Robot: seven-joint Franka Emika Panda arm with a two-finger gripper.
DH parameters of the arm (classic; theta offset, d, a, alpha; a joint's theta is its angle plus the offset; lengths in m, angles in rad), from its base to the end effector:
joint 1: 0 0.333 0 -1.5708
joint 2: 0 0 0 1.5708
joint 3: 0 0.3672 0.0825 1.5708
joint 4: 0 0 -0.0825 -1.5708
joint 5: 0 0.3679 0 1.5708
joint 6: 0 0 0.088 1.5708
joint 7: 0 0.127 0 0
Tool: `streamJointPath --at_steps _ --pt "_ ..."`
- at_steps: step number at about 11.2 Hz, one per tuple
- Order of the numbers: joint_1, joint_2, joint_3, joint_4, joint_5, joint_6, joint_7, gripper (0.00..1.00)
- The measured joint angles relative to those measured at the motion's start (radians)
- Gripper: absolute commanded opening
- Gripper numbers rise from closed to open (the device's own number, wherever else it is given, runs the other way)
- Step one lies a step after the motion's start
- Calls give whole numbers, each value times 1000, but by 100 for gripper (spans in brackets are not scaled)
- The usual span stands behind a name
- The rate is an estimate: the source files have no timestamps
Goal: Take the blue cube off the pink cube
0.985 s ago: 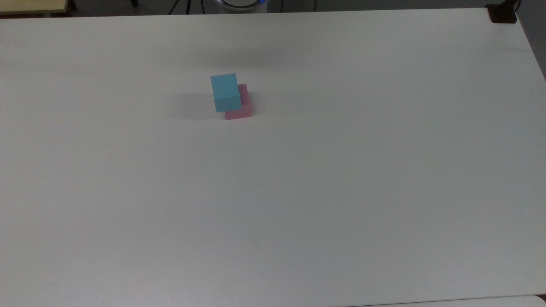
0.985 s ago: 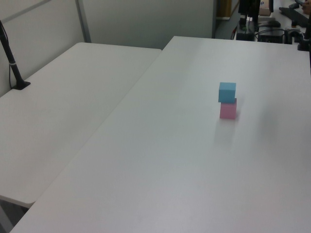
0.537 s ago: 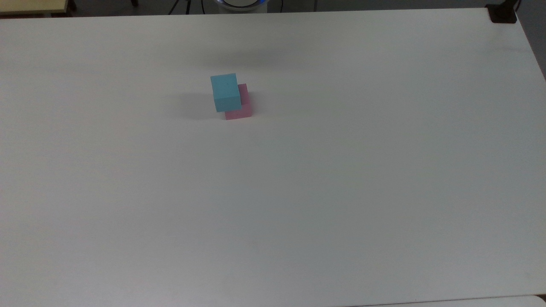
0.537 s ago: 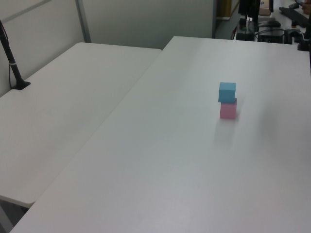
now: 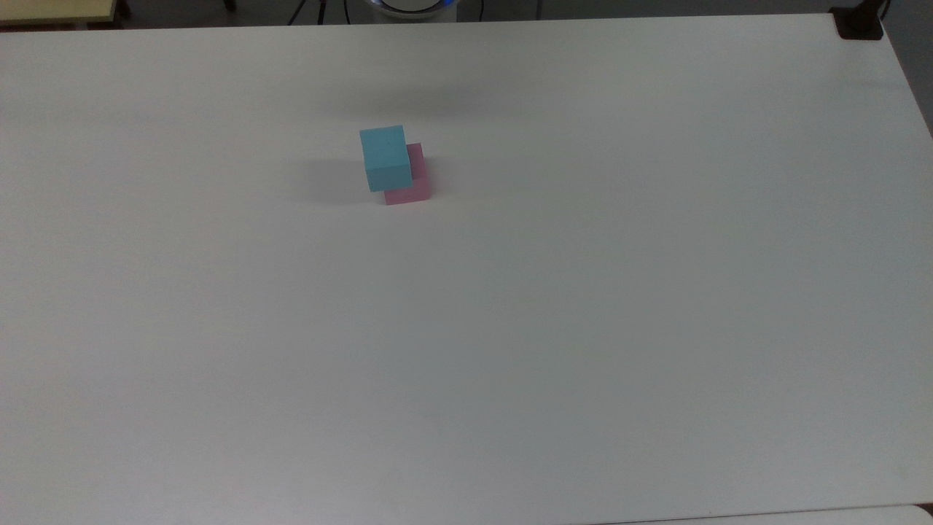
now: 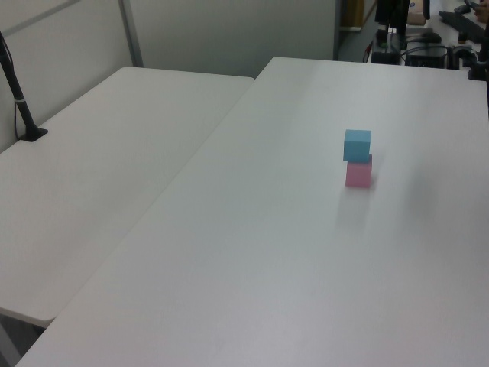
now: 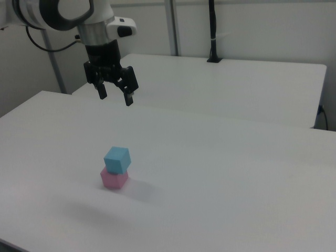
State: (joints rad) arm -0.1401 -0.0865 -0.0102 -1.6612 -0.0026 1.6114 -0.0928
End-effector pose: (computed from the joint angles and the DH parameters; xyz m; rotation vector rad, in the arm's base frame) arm 0.5054 -0.0771 0.6633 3.1336 -0.0900 0.0568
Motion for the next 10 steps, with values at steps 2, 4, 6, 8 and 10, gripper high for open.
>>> streamJointPath --at_steps 2,4,6,8,10 --pt "0 30 2 -2 0 0 -175 100" --pt "10 88 5 -8 0 0 -234 100" --pt "47 131 9 -35 0 0 -236 100" --pt "74 140 19 -93 14 12 -236 100" --pt "98 144 25 -158 38 94 -205 100"
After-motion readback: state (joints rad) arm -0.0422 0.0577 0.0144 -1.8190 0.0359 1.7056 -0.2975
